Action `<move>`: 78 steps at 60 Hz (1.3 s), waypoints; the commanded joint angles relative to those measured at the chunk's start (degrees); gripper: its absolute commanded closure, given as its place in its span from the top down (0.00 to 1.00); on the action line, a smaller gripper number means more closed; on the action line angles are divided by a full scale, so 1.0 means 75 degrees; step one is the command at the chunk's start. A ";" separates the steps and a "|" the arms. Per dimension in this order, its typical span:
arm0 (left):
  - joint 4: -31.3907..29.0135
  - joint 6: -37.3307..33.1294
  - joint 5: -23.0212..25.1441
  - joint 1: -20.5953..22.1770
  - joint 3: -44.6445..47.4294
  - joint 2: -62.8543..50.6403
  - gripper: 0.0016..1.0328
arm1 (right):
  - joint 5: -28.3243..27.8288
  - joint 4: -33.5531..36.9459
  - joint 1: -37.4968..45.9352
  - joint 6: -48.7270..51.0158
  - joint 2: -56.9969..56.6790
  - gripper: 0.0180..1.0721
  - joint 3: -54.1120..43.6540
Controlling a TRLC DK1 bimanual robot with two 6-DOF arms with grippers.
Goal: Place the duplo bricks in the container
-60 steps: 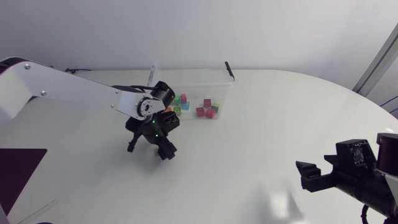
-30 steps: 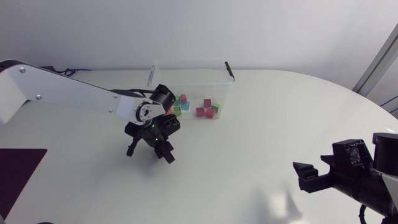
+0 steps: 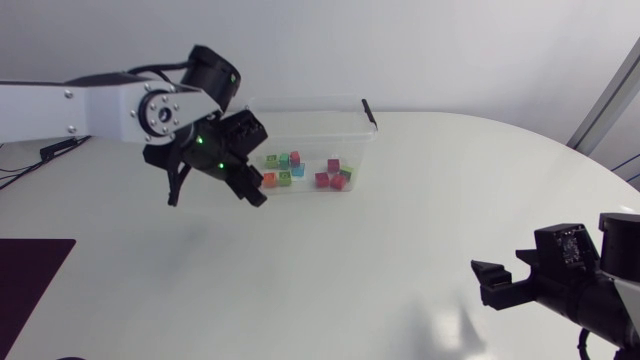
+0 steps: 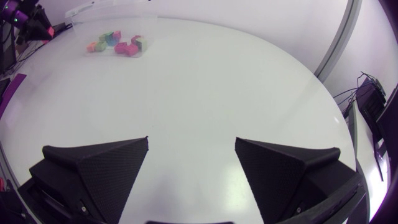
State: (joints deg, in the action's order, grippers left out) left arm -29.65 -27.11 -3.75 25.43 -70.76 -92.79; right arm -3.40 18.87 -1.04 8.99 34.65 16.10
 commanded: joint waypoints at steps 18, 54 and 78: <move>-0.0230 -0.0065 0.0078 -0.0215 -0.2436 -0.0600 0.27 | -0.0062 0.0179 -0.0026 -0.0168 0.1274 0.96 0.1815; -0.0418 -0.0182 0.0160 -0.0672 -0.4991 -0.2850 0.47 | -0.0039 0.0308 -0.0588 -0.0508 0.2926 0.96 0.3701; -0.0090 0.0076 0.0137 -0.0977 -0.1944 -0.0342 0.97 | 0.0090 0.1374 -0.0951 -0.0719 0.1368 0.96 0.3139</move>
State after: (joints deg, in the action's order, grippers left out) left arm -31.38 -28.10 -3.03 19.51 -89.89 -102.91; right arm -3.09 27.49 -7.84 5.08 47.05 41.98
